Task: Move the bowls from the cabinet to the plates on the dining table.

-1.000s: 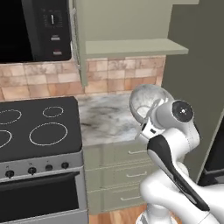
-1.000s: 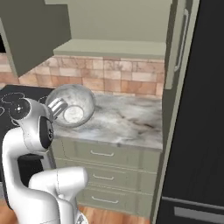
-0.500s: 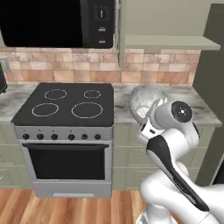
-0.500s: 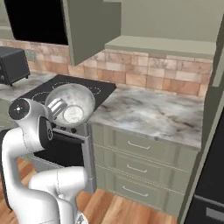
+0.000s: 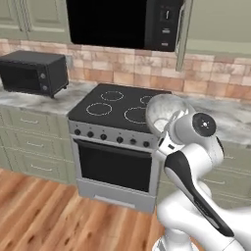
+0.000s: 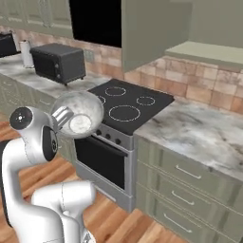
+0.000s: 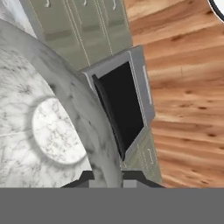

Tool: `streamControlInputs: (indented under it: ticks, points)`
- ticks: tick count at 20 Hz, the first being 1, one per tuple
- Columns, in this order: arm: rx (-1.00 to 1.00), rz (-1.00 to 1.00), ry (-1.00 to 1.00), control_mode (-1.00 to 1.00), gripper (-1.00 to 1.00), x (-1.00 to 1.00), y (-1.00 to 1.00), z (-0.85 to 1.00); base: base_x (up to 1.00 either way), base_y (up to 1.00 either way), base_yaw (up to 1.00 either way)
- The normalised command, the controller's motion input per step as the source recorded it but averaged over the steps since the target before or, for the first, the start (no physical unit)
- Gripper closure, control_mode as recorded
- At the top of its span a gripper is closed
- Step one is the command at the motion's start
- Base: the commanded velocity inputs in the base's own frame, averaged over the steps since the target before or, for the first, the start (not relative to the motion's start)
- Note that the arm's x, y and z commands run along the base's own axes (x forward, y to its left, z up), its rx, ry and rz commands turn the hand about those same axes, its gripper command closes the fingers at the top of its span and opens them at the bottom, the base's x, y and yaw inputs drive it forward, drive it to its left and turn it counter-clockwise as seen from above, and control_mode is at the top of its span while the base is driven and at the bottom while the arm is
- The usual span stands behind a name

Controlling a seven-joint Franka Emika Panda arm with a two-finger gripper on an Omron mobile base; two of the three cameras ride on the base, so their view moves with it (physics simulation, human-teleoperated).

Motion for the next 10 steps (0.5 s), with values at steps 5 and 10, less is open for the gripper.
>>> streamControlInputs:
  ticks: [5,10]
  points:
    - [0.00,0.00,0.00,1.00,1.00,0.00,0.00,0.00,0.00,0.34,0.51]
    - [0.00,0.00,0.00,1.00,1.00,0.00,0.00,0.00,0.00,0.36,0.51]
